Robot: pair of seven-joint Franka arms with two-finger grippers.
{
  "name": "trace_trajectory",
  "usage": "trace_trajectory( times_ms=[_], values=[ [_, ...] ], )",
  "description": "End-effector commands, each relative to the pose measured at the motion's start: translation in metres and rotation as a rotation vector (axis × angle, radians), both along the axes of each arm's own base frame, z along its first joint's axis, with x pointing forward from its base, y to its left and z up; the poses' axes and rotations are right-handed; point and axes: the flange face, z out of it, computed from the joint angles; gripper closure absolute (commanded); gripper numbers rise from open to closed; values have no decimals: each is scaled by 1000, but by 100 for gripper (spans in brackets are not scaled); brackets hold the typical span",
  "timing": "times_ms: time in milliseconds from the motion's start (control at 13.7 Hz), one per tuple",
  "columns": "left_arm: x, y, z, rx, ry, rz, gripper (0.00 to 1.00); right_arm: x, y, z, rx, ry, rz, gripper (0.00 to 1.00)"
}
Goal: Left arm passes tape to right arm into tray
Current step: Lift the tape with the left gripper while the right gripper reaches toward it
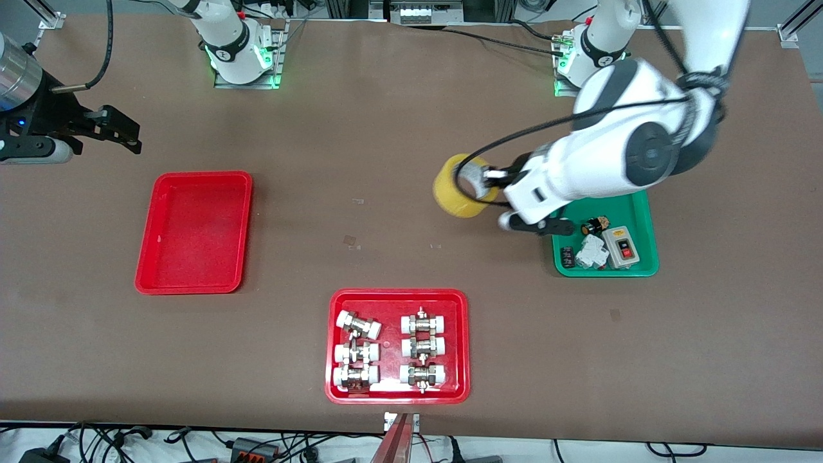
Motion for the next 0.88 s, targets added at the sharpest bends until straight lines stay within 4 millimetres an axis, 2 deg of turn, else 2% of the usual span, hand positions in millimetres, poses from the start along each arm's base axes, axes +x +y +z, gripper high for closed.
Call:
trace_trajectory(
  times_ms=[0, 292, 438, 584, 657, 803],
  values=[
    [3, -50, -6, -39, -27, 54, 99, 1, 15, -12, 155, 75, 95, 0],
    [7, -94, -42, -89, -92, 139, 99, 46, 49, -91, 477, 178, 43, 0],
    [0, -118, -53, -99, -91, 210, 99, 66, 72, -131, 627, 212, 11, 0],
    [-3, -127, -56, -100, -57, 297, 99, 85, 91, -157, 686, 173, -23, 0],
    [-9, -139, -59, -99, -32, 357, 99, 94, 105, -176, 692, 160, -32, 0],
    [-17, -159, -67, -108, -8, 454, 99, 104, 135, -200, 712, 110, -45, 0]
  ],
)
